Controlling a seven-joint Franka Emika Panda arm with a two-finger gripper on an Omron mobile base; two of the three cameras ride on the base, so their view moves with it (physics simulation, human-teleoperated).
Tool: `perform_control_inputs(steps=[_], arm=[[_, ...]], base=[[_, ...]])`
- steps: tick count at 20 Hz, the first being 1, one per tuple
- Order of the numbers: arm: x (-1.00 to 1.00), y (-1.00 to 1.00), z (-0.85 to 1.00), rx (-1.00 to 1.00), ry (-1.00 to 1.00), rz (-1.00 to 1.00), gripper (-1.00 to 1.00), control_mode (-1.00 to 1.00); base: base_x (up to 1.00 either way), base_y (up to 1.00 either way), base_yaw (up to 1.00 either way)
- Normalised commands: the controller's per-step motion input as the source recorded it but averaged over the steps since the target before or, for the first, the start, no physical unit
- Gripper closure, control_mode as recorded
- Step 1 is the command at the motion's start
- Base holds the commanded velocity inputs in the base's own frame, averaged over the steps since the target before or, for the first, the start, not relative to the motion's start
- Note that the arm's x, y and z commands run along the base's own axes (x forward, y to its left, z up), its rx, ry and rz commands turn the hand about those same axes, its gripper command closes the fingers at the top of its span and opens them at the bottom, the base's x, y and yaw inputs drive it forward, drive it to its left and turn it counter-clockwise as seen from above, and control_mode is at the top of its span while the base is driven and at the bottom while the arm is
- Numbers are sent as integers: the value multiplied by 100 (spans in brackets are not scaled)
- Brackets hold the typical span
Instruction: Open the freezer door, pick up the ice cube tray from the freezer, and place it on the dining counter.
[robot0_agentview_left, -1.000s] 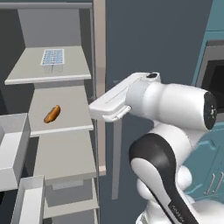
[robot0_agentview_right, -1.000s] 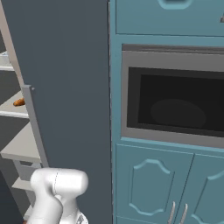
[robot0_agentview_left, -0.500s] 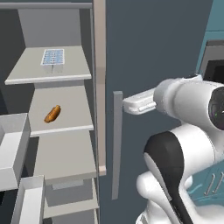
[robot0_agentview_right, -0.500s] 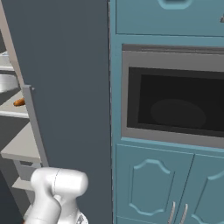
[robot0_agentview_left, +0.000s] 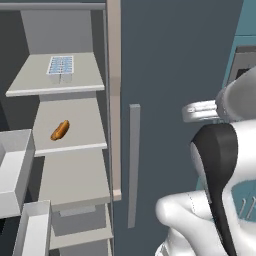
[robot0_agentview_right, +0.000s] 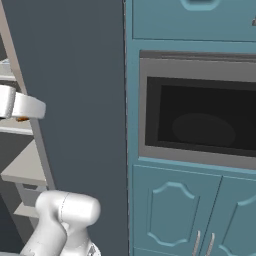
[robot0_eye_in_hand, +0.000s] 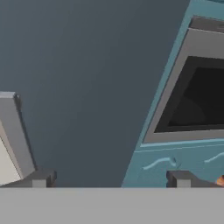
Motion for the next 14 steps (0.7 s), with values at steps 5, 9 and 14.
perform_control_inputs(steps=[5, 9, 14], arm=[[-18, -56, -44, 24, 5, -5, -100, -100], [-5, -10, -35, 13, 0, 0, -100, -100], [0, 14, -3, 0, 0, 2, -100, -100]], base=[[0, 0, 0], [0, 0, 0], [0, 0, 0]])
